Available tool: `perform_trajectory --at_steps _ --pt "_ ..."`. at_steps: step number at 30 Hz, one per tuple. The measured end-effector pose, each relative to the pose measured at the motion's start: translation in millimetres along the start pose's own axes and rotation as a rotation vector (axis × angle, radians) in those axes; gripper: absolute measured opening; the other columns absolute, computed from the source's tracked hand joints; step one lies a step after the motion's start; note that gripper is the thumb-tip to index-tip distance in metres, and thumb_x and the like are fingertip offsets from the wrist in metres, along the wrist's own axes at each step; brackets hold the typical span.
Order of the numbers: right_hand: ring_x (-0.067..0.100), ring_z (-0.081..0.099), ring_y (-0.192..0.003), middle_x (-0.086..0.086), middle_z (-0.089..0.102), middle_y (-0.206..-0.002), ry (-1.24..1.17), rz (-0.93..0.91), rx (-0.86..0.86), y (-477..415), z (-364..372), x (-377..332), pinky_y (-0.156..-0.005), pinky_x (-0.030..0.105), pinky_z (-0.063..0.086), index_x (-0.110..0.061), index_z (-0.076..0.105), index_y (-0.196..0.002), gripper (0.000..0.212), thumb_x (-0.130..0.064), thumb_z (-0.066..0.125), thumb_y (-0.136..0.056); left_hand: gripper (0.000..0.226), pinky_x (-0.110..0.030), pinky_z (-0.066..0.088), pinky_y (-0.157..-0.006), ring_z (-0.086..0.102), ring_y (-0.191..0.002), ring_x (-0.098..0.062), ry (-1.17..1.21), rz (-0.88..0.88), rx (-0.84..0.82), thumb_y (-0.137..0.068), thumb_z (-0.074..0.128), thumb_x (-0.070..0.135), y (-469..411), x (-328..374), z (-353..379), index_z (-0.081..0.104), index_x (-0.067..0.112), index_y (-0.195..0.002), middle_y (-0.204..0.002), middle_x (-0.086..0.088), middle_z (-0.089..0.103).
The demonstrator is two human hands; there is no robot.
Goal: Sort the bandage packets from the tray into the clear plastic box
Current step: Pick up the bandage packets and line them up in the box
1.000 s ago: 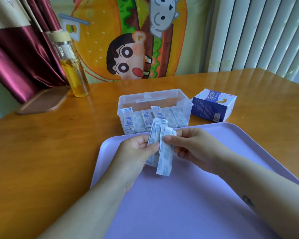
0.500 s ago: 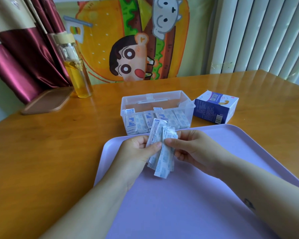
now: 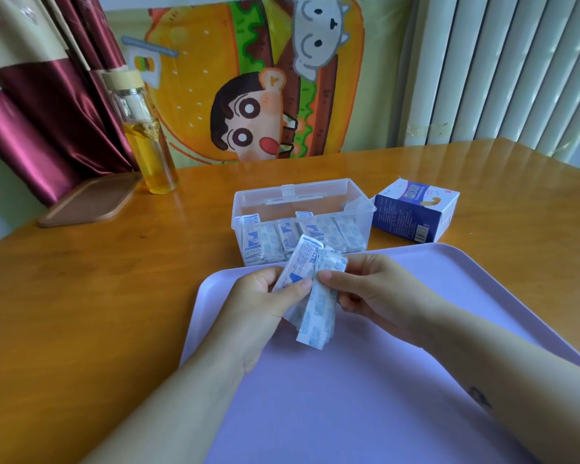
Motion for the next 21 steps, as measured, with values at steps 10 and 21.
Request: perform_trajectory --at_steps 10,21 --pt "0.007 0.063 -0.059 -0.004 0.069 -0.065 0.466 -0.395 0.241 15.0 -25.5 -43.0 -0.058 0.016 0.05 -0.014 0.065 -0.081 0.008 -0.009 0.062 -0.087 0.022 -0.022 0.054 -0.061 0.055 -0.067 -0.008 0.169 0.0 0.185 -0.098 0.047 0.018 -4.7 2.1 -7.1 0.058 0.021 -0.117 -0.082 0.003 0.067" --pt "0.002 0.045 -0.057 -0.007 0.063 -0.074 1.015 -0.164 0.142 5.7 -30.4 -15.0 -0.055 0.014 0.038 -0.028 0.061 -0.074 0.012 -0.028 0.071 -0.08 0.029 -0.017 0.046 -0.057 0.058 -0.081 -0.012 -0.526 0.157 0.054 -0.084 0.068 0.021 -6.4 -2.4 -6.3 0.052 0.027 -0.107 -0.1 0.009 0.061"
Point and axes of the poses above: each hand's wrist, its own y-axis away from the middle knuckle, its own z-axis out of the palm, x = y × z, the point moved 3 cm from there along -y, towards the middle knuckle
